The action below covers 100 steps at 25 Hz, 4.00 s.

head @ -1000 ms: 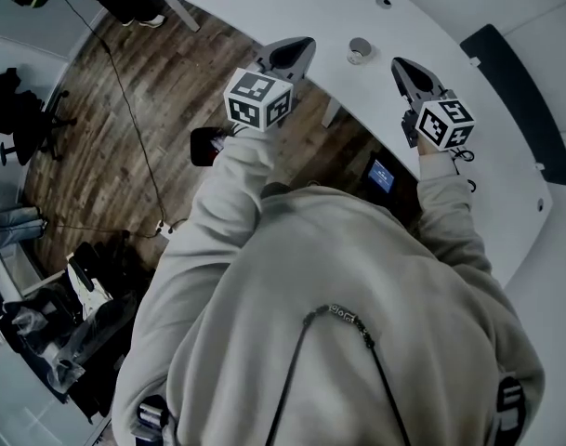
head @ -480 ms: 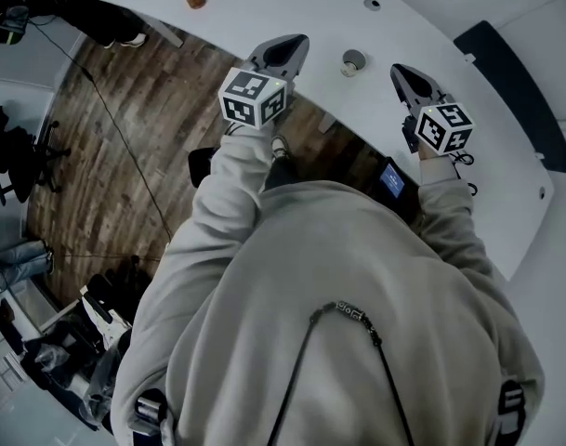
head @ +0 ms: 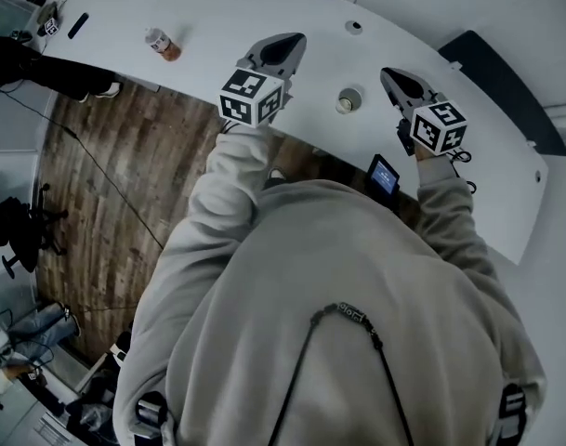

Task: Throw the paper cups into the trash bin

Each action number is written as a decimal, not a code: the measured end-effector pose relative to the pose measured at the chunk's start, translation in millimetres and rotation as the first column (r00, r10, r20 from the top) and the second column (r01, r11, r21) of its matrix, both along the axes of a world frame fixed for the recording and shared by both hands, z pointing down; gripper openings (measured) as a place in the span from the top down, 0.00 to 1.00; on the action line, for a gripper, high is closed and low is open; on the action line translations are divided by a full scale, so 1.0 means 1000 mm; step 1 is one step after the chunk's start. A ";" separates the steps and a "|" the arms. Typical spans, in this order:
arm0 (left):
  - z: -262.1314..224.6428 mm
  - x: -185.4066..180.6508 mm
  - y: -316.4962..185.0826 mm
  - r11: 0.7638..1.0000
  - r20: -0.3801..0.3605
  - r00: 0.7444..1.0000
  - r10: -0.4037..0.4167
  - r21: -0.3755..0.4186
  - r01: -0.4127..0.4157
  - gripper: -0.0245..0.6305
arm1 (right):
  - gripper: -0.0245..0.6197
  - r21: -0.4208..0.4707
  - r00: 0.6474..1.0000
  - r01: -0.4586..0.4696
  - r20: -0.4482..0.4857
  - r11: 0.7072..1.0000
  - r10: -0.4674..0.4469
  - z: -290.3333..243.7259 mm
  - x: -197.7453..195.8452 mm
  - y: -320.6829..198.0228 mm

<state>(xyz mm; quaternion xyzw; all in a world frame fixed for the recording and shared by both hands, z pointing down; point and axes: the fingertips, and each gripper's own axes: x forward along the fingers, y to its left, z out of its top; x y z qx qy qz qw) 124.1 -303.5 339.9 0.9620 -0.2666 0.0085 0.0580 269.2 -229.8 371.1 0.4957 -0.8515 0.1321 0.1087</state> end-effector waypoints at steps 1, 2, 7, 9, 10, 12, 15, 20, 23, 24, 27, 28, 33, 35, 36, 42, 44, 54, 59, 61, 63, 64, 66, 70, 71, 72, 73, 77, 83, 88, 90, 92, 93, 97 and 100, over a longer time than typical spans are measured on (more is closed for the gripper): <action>-0.003 0.004 -0.009 1.000 0.011 1.000 0.020 0.009 -0.020 0.96 | 0.94 -0.005 1.000 -0.009 0.000 1.000 0.009 -0.003 0.001 -0.007; -0.005 0.008 -0.015 0.999 0.020 0.999 0.038 0.014 -0.038 0.96 | 0.94 -0.012 1.000 -0.020 -0.001 1.000 0.020 -0.004 0.004 -0.013; 0.010 0.032 -0.039 0.995 0.020 0.995 0.094 -0.022 -0.093 0.96 | 0.94 -0.056 0.998 -0.064 -0.016 0.996 0.063 0.010 0.013 -0.035; 0.023 0.042 -0.048 0.992 0.038 0.993 0.116 -0.048 -0.114 0.96 | 0.94 -0.077 0.998 -0.070 -0.011 0.995 0.069 0.017 0.017 -0.037; 0.026 0.046 -0.053 0.991 0.047 0.991 0.123 -0.052 -0.120 0.96 | 0.94 -0.083 0.997 -0.072 -0.010 0.994 0.071 0.019 0.020 -0.038; 0.023 0.053 -0.065 0.993 0.048 0.992 0.113 -0.048 -0.110 0.96 | 0.94 -0.090 0.998 -0.070 -0.009 0.993 0.070 0.022 0.028 -0.045; 0.018 0.057 -0.067 0.994 0.025 0.996 0.091 -0.056 -0.089 0.96 | 0.94 -0.101 0.999 -0.052 -0.017 0.994 0.051 0.025 0.032 -0.051; 0.036 0.060 -0.056 0.991 0.041 0.994 0.105 -0.092 -0.101 0.96 | 0.94 -0.161 1.000 -0.019 -0.026 0.987 0.015 0.049 0.035 -0.056; 0.040 0.057 -0.054 0.990 0.029 0.996 0.090 -0.109 -0.086 0.96 | 0.93 -0.215 0.998 0.000 -0.064 0.977 -0.014 0.069 0.036 -0.053; 0.042 0.056 -0.053 0.990 0.028 0.996 0.086 -0.112 -0.083 0.96 | 0.88 -0.242 0.997 0.012 -0.071 0.970 -0.030 0.077 0.036 -0.050; 0.049 0.052 -0.050 0.989 0.022 0.997 0.069 -0.131 -0.066 0.96 | 0.69 -0.335 0.994 0.033 -0.083 0.942 -0.064 0.111 0.039 -0.041; 0.052 0.049 -0.050 0.989 0.020 0.998 0.060 -0.139 -0.057 0.96 | 0.69 -0.363 0.993 0.030 -0.095 0.931 -0.069 0.124 0.042 -0.039; 0.074 0.029 -0.047 0.983 0.031 1.000 0.005 -0.183 0.000 0.96 | 0.69 -0.460 0.991 0.045 -0.093 0.887 -0.098 0.174 0.042 -0.030; 0.083 0.018 -0.045 0.978 0.032 0.999 -0.013 -0.207 0.020 0.96 | 0.69 -0.491 0.988 0.060 -0.096 0.869 -0.123 0.188 0.036 -0.028; 0.086 0.012 -0.043 0.975 0.035 0.999 -0.024 -0.218 0.031 0.96 | 0.69 -0.507 0.986 0.066 -0.101 0.859 -0.136 0.195 0.033 -0.026; 0.100 -0.009 -0.031 0.967 0.040 0.998 -0.053 -0.246 0.061 0.96 | 0.69 -0.575 0.980 0.071 -0.114 0.815 -0.166 0.232 0.033 -0.021; 0.107 -0.014 -0.029 0.965 0.042 0.997 -0.063 -0.251 0.072 0.96 | 0.69 -0.583 0.978 0.079 -0.113 0.809 -0.177 0.242 0.031 -0.023; 0.127 -0.016 -0.024 0.958 0.063 0.996 -0.070 -0.273 0.085 0.96 | 0.70 -0.613 0.975 0.088 -0.110 0.785 -0.195 0.266 0.027 -0.032; 0.132 -0.016 -0.016 0.956 0.058 0.996 -0.071 -0.280 0.085 0.96 | 0.75 -0.626 0.973 0.089 -0.111 0.775 -0.202 0.274 0.028 -0.028; 0.136 -0.016 -0.014 0.955 0.062 0.995 -0.073 -0.285 0.087 0.96 | 0.87 -0.625 0.971 0.081 -0.127 0.776 -0.204 0.276 0.030 -0.029; 0.138 -0.018 -0.014 0.953 0.065 0.995 -0.077 -0.289 0.093 0.96 | 0.89 -0.625 0.969 0.083 -0.133 0.776 -0.210 0.276 0.029 -0.029; 0.138 -0.019 -0.014 0.952 0.065 0.995 -0.080 -0.291 0.095 0.96 | 0.89 -0.624 0.968 0.085 -0.133 0.777 -0.213 0.275 0.027 -0.029; 0.137 -0.018 -0.014 0.952 0.065 0.995 -0.081 -0.290 0.097 0.96 | 0.90 -0.618 0.967 0.086 -0.138 0.782 -0.216 0.270 0.026 -0.030; 0.133 -0.013 -0.017 0.955 0.065 0.995 -0.079 -0.282 0.095 0.96 | 0.90 -0.584 0.954 0.100 -0.175 0.806 -0.245 0.253 0.026 -0.037; 0.132 -0.012 -0.018 0.956 0.066 0.995 -0.079 -0.279 0.094 0.96 | 0.90 -0.574 0.949 0.103 -0.187 0.813 -0.253 0.247 0.026 -0.040; 0.131 -0.010 -0.019 0.957 0.067 0.995 -0.079 -0.275 0.095 0.96 | 0.90 -0.563 0.947 0.106 -0.195 0.819 -0.256 0.241 0.026 -0.043; 0.129 -0.008 -0.020 0.958 0.068 0.994 -0.080 -0.271 0.095 0.96 | 0.90 -0.554 0.947 0.107 -0.196 0.826 -0.254 0.234 0.027 -0.046; 0.130 0.005 -0.023 0.960 0.091 0.993 -0.082 -0.260 0.103 0.96 | 0.90 -0.502 0.960 0.095 -0.181 0.859 -0.212 0.203 0.040 -0.062; 0.134 0.047 -0.015 0.972 0.215 0.976 -0.046 -0.214 0.093 0.96 | 0.90 -0.361 0.980 0.087 -0.136 0.929 -0.145 0.143 0.070 -0.087; 0.121 0.078 -0.010 0.969 0.189 0.981 -0.045 -0.229 0.089 0.96 | 0.90 -0.290 0.983 0.105 -0.116 0.951 -0.144 0.113 0.094 -0.097; 0.117 0.082 -0.009 0.968 0.190 0.980 -0.058 -0.230 0.102 0.96 | 0.90 -0.295 0.979 0.116 -0.129 0.949 -0.160 0.111 0.099 -0.098; 0.115 0.084 -0.010 0.965 0.188 0.979 -0.075 -0.234 0.119 0.96 | 0.90 -0.306 0.976 0.123 -0.133 0.944 -0.171 0.111 0.103 -0.098; 0.115 0.086 -0.010 0.964 0.187 0.979 -0.083 -0.236 0.126 0.96 | 0.90 -0.312 0.975 0.128 -0.133 0.941 -0.177 0.111 0.104 -0.098; 0.118 0.086 -0.010 0.957 0.194 0.973 -0.128 -0.232 0.172 0.96 | 0.90 -0.333 0.969 0.143 -0.147 0.932 -0.201 0.118 0.108 -0.094; 0.117 0.085 -0.006 0.958 0.215 0.966 -0.146 -0.213 0.192 0.96 | 0.90 -0.356 0.964 0.151 -0.152 0.922 -0.217 0.121 0.109 -0.091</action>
